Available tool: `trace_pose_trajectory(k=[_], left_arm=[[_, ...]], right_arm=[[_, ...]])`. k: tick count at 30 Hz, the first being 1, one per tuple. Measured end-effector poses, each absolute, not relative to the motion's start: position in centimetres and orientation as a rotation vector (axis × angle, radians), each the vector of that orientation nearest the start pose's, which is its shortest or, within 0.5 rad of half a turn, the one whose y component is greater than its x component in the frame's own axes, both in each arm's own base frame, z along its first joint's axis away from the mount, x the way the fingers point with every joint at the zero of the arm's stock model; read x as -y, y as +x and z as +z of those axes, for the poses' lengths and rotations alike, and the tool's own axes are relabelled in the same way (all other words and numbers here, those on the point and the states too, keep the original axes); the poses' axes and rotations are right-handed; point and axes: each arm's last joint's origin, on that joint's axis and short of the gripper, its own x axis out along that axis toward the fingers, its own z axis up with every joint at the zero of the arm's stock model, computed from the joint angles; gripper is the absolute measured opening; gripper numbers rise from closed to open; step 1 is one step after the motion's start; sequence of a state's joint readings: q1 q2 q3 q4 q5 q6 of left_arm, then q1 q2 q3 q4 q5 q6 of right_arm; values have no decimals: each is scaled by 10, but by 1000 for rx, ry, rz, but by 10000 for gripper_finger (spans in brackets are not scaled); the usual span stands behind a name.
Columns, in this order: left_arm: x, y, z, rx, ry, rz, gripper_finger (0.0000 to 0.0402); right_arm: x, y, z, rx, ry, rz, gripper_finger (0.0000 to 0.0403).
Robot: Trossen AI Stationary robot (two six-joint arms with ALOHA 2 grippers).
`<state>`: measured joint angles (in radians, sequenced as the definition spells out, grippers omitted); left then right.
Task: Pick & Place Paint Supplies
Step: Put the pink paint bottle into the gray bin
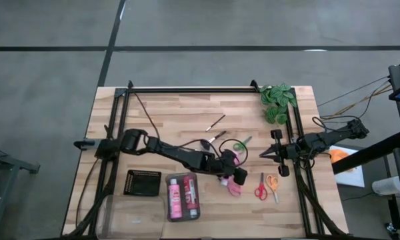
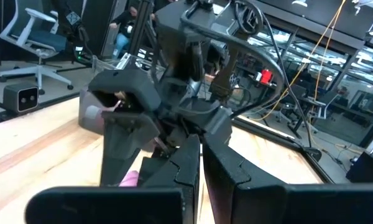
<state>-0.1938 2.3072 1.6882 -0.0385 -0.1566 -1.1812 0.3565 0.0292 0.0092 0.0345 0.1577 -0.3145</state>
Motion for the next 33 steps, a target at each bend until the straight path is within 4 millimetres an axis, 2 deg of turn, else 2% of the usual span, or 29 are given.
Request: trace_pose_trajectory(k=[12,19,28,31,33], left_arm=[[87,470,152,-826,-1020,580,289],[84,457,157,-899,-1044,695,289],[83,455,165,-886,-1073,712,289],[80,452,181,-818,-1089,728,289],[77,451,192,-731,-991,748,289]], right_arm=[[-30,94,168,46,-310,195,15],[-30,94,168,46,-310,195,15],[-30,94,168,46,-310,195,15],[-30,94,168,46,-309,195,15],[-30,94,168,46,-309,195,15]])
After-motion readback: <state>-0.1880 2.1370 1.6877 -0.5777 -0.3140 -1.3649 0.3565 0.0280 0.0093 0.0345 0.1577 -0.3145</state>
